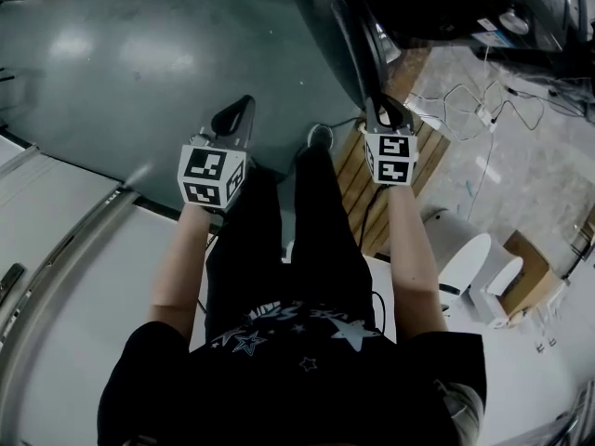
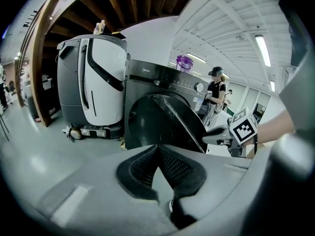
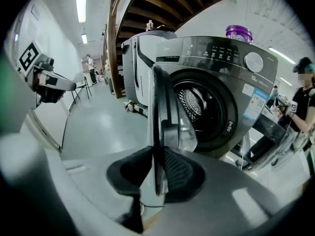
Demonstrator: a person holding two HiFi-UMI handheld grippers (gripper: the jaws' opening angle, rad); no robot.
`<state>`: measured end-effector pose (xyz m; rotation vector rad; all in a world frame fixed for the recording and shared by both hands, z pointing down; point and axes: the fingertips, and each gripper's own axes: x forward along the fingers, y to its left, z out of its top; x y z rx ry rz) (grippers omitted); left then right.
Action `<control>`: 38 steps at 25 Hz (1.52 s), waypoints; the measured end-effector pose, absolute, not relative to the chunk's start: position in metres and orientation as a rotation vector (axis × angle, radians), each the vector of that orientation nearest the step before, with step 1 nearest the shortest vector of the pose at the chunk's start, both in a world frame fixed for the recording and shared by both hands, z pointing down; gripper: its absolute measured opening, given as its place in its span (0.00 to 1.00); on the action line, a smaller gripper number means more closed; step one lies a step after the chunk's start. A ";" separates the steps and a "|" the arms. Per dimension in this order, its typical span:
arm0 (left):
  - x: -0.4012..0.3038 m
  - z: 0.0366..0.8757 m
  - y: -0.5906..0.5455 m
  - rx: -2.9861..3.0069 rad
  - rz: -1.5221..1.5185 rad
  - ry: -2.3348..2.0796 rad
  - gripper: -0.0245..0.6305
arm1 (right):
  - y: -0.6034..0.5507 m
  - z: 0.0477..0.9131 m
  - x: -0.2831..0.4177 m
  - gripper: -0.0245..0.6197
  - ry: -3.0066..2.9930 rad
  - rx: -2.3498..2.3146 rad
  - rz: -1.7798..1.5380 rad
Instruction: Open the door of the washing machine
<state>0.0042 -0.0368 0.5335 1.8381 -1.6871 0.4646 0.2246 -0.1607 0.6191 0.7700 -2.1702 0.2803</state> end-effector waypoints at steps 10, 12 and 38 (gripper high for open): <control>-0.045 0.527 0.019 1.777 0.405 -1.770 0.05 | -0.070 0.620 0.143 0.19 -2.240 0.593 0.392; -0.056 0.525 0.031 1.762 0.387 -1.793 0.05 | -0.055 0.619 0.124 0.19 -2.254 0.579 0.421; -0.237 0.530 0.188 1.519 0.232 -1.963 0.05 | 0.024 0.619 -0.120 0.24 -2.210 0.784 0.724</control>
